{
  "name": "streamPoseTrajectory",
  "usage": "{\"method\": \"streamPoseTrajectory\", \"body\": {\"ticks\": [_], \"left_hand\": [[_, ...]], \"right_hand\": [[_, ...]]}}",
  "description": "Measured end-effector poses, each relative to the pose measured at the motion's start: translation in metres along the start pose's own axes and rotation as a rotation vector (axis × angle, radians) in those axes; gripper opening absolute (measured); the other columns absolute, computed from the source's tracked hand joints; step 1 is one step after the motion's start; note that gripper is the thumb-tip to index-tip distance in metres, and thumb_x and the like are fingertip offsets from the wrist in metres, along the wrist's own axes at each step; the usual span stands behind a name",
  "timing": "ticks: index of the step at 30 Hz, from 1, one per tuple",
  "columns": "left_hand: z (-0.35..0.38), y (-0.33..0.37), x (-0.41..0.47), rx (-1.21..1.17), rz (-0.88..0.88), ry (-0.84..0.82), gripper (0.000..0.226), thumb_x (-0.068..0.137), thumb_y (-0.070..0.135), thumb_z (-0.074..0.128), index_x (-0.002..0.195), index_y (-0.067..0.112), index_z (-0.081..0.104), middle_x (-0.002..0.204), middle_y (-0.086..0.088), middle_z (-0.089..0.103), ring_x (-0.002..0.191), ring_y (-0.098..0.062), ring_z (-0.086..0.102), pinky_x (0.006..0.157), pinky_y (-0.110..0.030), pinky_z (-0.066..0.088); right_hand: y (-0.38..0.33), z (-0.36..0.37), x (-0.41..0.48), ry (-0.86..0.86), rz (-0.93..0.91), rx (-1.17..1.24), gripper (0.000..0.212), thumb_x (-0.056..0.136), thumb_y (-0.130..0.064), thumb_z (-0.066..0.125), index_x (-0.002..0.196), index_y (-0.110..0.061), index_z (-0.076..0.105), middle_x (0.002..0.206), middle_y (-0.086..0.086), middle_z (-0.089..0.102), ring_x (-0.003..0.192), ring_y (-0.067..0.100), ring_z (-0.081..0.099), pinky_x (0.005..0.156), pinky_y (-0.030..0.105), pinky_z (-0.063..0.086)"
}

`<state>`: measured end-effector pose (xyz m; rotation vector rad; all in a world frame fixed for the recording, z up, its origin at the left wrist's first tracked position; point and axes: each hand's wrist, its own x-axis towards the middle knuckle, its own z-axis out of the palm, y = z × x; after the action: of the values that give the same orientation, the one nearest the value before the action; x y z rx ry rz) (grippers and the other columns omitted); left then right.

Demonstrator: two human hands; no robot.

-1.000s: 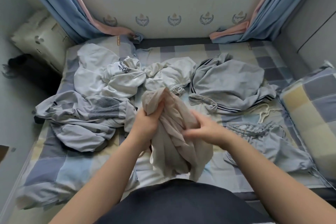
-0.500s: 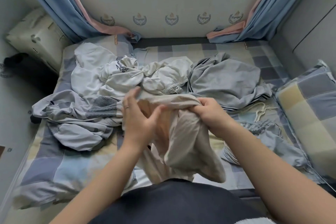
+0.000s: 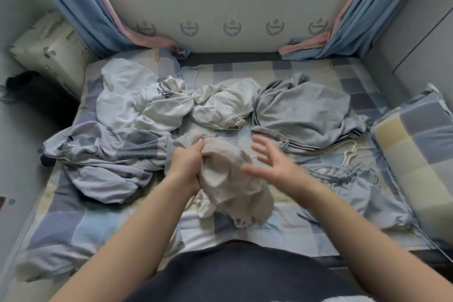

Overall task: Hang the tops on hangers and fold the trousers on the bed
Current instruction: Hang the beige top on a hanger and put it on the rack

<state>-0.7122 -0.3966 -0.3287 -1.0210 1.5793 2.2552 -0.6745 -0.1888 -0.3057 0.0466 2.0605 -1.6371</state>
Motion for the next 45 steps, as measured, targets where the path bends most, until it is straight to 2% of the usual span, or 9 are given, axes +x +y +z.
{"method": "streamPoseTrajectory", "body": {"ticks": [3,6,11,17,23,26,33,38,45], "left_hand": [[0.004,0.006,-0.007,-0.098,-0.190,-0.072,0.034,0.107,0.019,0.045,0.130,-0.004,0.058,0.113,-0.022,0.070,0.086,-0.030,0.071,0.062,-0.038,0.061],[0.005,0.012,-0.014,-0.101,-0.242,-0.161,0.035,0.109,0.023,0.039,0.120,-0.002,0.061,0.096,-0.019,0.073,0.078,-0.028,0.074,0.067,-0.040,0.060],[-0.019,0.029,0.000,-0.100,-0.211,-0.126,0.032,0.107,0.021,0.045,0.116,-0.004,0.062,0.101,-0.024,0.073,0.084,-0.033,0.075,0.065,-0.045,0.063],[-0.028,0.016,0.001,0.356,0.392,0.040,0.082,0.081,0.043,0.079,0.148,0.027,0.035,0.154,-0.010,0.042,0.140,-0.024,0.044,0.113,-0.049,0.041],[0.010,-0.010,-0.033,0.829,0.600,-0.636,0.057,0.075,0.042,0.083,0.127,0.032,0.060,0.129,0.002,0.066,0.125,-0.013,0.059,0.107,-0.043,0.047],[0.022,-0.024,-0.035,0.798,0.580,-0.557,0.016,0.088,0.029,0.063,0.095,0.016,0.070,0.088,0.001,0.073,0.083,-0.010,0.067,0.085,-0.042,0.056],[0.020,0.005,-0.032,0.290,0.330,-0.189,0.019,0.101,0.016,0.056,0.086,0.010,0.066,0.078,-0.005,0.071,0.081,-0.023,0.066,0.084,-0.045,0.054],[0.020,0.028,-0.028,0.085,0.099,-0.159,0.017,0.103,0.020,0.055,0.108,0.007,0.065,0.091,-0.012,0.075,0.091,-0.031,0.071,0.088,-0.046,0.057],[-0.008,0.032,0.007,0.091,0.190,0.003,0.064,0.090,0.040,0.073,0.140,0.009,0.048,0.126,-0.011,0.068,0.107,-0.025,0.070,0.091,-0.042,0.056]], "right_hand": [[0.039,0.033,0.000,-0.025,0.035,-0.157,0.103,0.062,-0.057,0.089,0.148,-0.037,0.035,0.144,-0.012,0.050,0.129,0.008,0.051,0.110,0.036,0.043],[0.065,0.042,0.017,0.172,-0.002,-0.147,0.022,0.088,-0.011,0.065,0.106,-0.022,0.069,0.098,-0.003,0.073,0.094,0.014,0.066,0.087,0.040,0.055],[0.041,0.011,0.018,0.329,-0.053,-0.060,0.026,0.097,-0.001,0.048,0.086,-0.015,0.068,0.075,0.003,0.064,0.065,0.011,0.053,0.066,0.036,0.045],[-0.015,-0.016,0.013,0.395,-0.286,-0.040,0.016,0.096,-0.010,0.057,0.085,-0.012,0.069,0.072,0.003,0.064,0.066,0.011,0.054,0.064,0.033,0.043],[-0.061,-0.001,0.009,0.218,-0.339,0.014,0.012,0.091,-0.001,0.066,0.088,-0.010,0.073,0.077,0.011,0.071,0.070,0.012,0.060,0.067,0.026,0.049],[-0.064,0.000,0.011,0.195,-0.301,0.109,0.014,0.089,-0.002,0.070,0.095,-0.014,0.069,0.076,0.010,0.066,0.068,0.018,0.056,0.064,0.029,0.045],[0.014,0.000,0.003,-0.052,-0.019,-0.114,0.076,0.074,-0.045,0.084,0.139,-0.038,0.045,0.138,-0.014,0.055,0.125,0.001,0.052,0.102,0.027,0.044],[0.085,0.027,0.016,-0.015,0.098,-0.204,0.010,0.092,-0.020,0.066,0.101,-0.023,0.071,0.105,0.001,0.075,0.097,0.011,0.068,0.095,0.045,0.054],[0.056,0.003,0.031,0.283,0.033,-0.122,0.027,0.094,-0.023,0.062,0.082,0.000,0.066,0.068,0.009,0.063,0.065,0.015,0.052,0.063,0.037,0.042]]}}
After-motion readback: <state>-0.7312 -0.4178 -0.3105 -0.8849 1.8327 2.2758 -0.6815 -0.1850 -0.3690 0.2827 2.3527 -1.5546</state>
